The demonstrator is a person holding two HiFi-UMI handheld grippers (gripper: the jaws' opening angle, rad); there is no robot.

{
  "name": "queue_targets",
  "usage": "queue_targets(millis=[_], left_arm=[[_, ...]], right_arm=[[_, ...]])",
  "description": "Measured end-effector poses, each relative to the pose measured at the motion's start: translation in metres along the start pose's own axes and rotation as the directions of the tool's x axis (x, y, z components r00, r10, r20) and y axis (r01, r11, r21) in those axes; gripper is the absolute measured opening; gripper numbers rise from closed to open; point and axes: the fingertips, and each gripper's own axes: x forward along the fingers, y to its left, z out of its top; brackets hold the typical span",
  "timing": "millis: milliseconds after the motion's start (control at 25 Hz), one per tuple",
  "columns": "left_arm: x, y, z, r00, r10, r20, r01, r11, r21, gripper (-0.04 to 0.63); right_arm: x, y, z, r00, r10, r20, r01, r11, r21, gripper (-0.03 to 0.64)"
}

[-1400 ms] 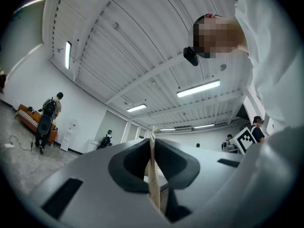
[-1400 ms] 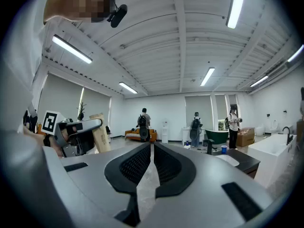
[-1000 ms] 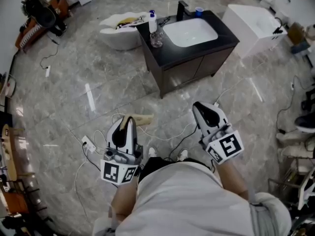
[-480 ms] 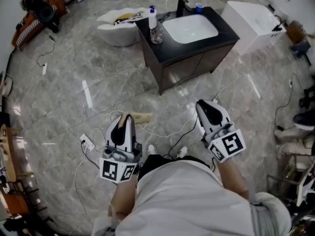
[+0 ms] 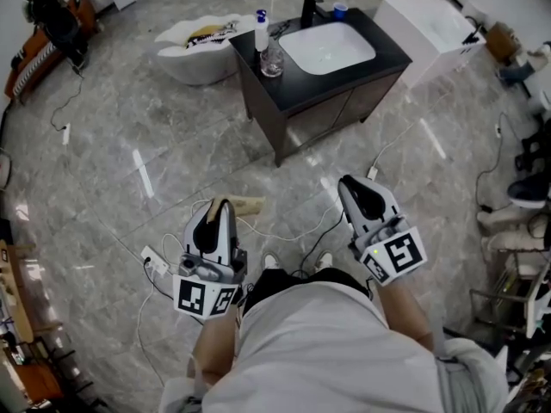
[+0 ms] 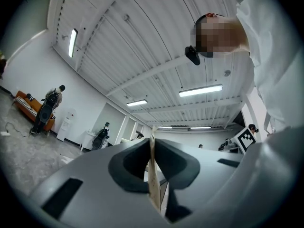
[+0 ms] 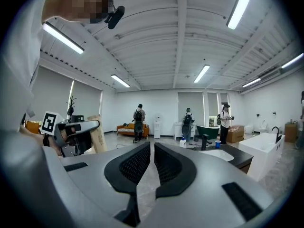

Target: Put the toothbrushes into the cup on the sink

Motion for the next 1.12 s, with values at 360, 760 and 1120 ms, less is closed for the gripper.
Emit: queue_targets(millis=[360, 760, 1120], left_arm=[[-0.009, 0.039, 0.004, 1.0, 0.019, -0.003, -0.019, 1.0, 0.004, 0.032], [-0.017, 0.054, -0.007, 1.0, -0.002, -0.016, 0.001, 0.999, -0.032, 0.032], [-0.015, 0.051, -0.003, 1.0, -0.028, -0.014, 0.028, 0.999, -0.036, 0.032]], right_arm=[[0.017, 0.017, -0.001, 1.0, -0.028, -0.009, 0.028, 0.999, -0.018, 0.051], [0.017, 0.028, 0.005, 0.998, -0.065, 0.007, 0.065, 0.998, 0.003, 0.051], [0.01, 0.03, 0.012, 0.996, -0.088, 0.017, 0.088, 0.996, 0.004, 0.051]])
